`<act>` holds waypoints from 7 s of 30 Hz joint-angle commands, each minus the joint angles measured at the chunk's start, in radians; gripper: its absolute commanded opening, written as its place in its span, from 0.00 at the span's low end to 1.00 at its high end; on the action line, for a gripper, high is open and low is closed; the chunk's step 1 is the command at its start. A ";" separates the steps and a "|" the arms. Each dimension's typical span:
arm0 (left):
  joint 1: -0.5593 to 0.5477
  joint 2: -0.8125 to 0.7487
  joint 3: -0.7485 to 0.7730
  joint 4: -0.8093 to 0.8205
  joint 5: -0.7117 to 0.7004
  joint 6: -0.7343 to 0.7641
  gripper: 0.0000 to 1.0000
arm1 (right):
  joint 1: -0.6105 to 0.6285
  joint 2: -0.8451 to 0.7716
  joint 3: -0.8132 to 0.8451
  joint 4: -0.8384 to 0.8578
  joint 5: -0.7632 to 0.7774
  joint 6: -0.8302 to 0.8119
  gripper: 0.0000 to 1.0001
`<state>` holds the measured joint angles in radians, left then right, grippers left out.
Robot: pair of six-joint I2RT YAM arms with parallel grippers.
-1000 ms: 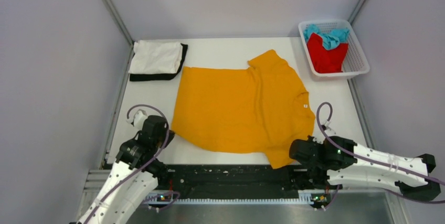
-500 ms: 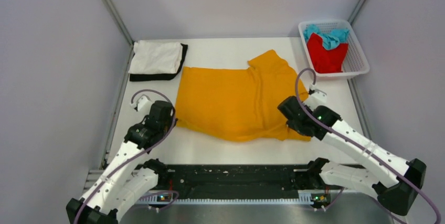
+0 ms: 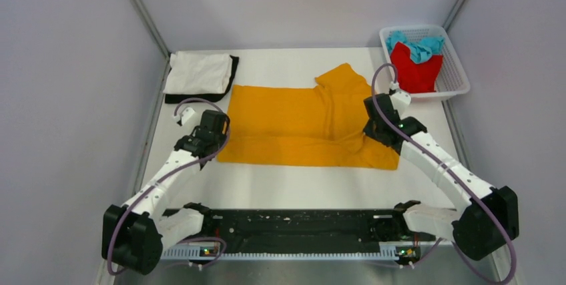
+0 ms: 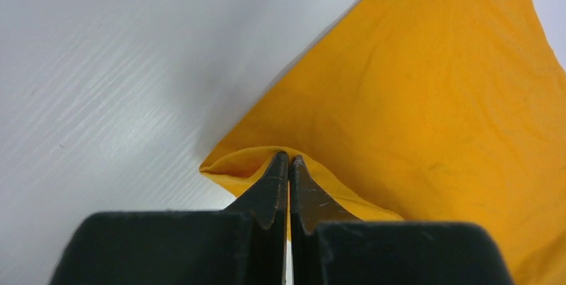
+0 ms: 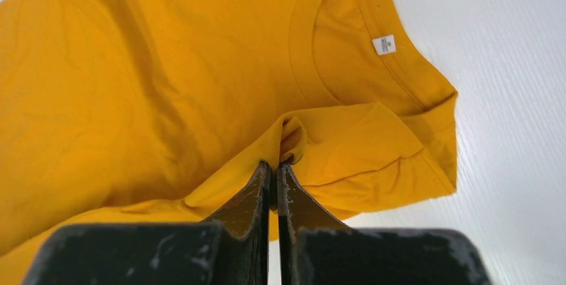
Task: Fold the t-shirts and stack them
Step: Fold the flattened tshirt in 1/3 of the way, then grab the side of the flattened tshirt furthest away from the robot with both arms, then fold the other side of the tshirt into a rectangle
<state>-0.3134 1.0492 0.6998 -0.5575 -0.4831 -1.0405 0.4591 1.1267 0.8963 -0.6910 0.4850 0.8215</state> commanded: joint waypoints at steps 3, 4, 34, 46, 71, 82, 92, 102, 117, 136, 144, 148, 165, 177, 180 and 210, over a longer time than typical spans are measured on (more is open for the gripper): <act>0.057 0.105 0.051 0.121 0.010 0.036 0.00 | -0.087 0.154 0.041 0.196 -0.111 -0.116 0.00; 0.062 0.132 0.057 0.128 0.005 0.043 0.00 | -0.098 0.184 0.049 0.221 -0.122 -0.128 0.00; 0.069 0.243 0.062 0.145 0.391 0.153 0.99 | -0.180 0.225 -0.217 0.566 -0.601 -0.169 0.99; 0.069 0.278 0.092 0.122 0.366 0.164 0.99 | -0.152 0.378 -0.057 0.733 -0.668 -0.053 0.99; 0.068 0.609 0.212 0.207 0.564 0.208 0.96 | -0.164 0.272 -0.273 0.510 -0.381 -0.053 0.99; 0.015 0.251 -0.180 0.178 0.552 0.128 0.96 | -0.162 -0.266 -0.584 0.250 -0.375 0.061 0.99; -0.018 -0.236 -0.303 -0.024 0.493 0.057 0.99 | -0.157 -0.528 -0.597 0.050 -0.470 0.071 0.99; -0.016 -0.141 -0.046 -0.036 0.312 0.154 0.99 | -0.039 -0.423 -0.477 0.202 -0.572 0.077 0.99; 0.190 0.398 0.274 0.125 0.406 0.337 0.99 | 0.042 0.158 -0.152 0.661 -0.396 -0.029 0.99; 0.253 0.987 0.760 -0.036 0.506 0.437 0.50 | -0.184 0.522 0.256 0.608 -0.353 -0.252 0.99; 0.227 1.014 0.776 -0.068 0.496 0.454 0.20 | -0.216 0.621 0.314 0.616 -0.350 -0.242 0.99; 0.221 0.990 0.754 -0.073 0.493 0.464 0.00 | -0.230 0.672 0.391 0.571 -0.286 -0.266 0.99; 0.200 0.826 0.698 -0.068 0.395 0.478 0.00 | -0.232 1.128 0.917 0.316 -0.113 -0.434 0.88; 0.191 0.755 0.640 -0.046 0.401 0.479 0.00 | -0.231 1.125 0.863 0.245 -0.025 -0.428 0.62; 0.190 0.738 0.627 -0.043 0.401 0.475 0.00 | -0.232 1.084 0.808 0.255 -0.019 -0.421 0.56; 0.162 0.347 0.271 0.053 0.410 0.433 0.00 | -0.115 0.184 0.064 0.289 -0.009 -0.367 0.00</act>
<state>-0.1471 1.5063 1.0496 -0.5560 -0.0677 -0.5831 0.3260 1.4990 1.0760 -0.3660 0.4740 0.4141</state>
